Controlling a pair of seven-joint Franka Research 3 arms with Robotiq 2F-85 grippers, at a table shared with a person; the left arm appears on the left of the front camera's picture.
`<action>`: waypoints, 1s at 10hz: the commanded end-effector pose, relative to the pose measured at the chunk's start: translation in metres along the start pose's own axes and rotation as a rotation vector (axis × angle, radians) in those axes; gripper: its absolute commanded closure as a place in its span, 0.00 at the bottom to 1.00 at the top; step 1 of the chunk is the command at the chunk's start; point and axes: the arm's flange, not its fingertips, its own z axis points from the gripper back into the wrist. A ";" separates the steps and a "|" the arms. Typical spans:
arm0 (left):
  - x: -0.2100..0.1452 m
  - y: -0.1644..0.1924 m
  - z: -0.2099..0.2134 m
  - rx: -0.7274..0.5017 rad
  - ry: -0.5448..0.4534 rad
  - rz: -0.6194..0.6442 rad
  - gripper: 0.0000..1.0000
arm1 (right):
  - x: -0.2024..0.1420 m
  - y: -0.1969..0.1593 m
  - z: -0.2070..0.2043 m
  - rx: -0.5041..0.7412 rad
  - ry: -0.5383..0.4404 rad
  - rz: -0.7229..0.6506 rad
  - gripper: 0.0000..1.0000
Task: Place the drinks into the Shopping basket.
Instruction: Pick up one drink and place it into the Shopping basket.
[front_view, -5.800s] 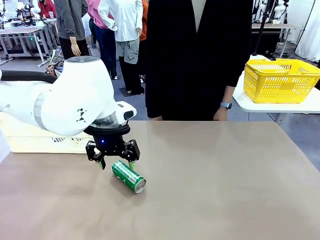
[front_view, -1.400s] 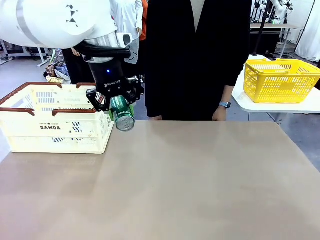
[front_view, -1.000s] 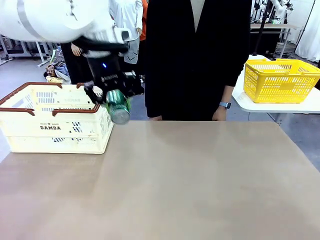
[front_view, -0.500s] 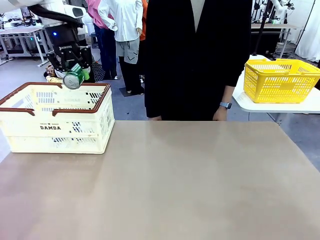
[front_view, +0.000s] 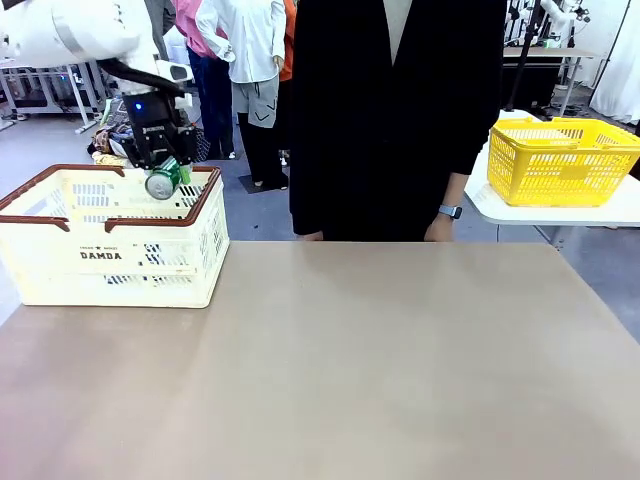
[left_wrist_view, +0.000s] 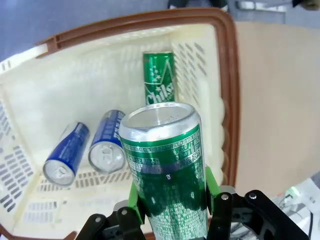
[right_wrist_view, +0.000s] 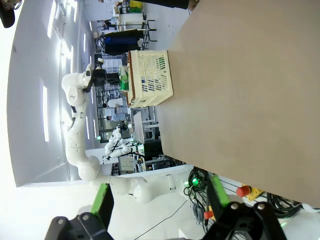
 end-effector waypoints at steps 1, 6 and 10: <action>-0.014 0.005 -0.015 0.117 -0.041 0.068 1.00 | -0.001 0.001 0.003 -0.003 0.014 0.017 0.00; -0.023 0.014 -0.083 0.112 -0.118 0.073 1.00 | -0.001 0.001 0.003 -0.003 0.014 0.017 0.00; -0.024 0.030 -0.094 0.086 -0.092 0.085 1.00 | -0.001 0.001 0.003 -0.003 0.014 0.017 0.00</action>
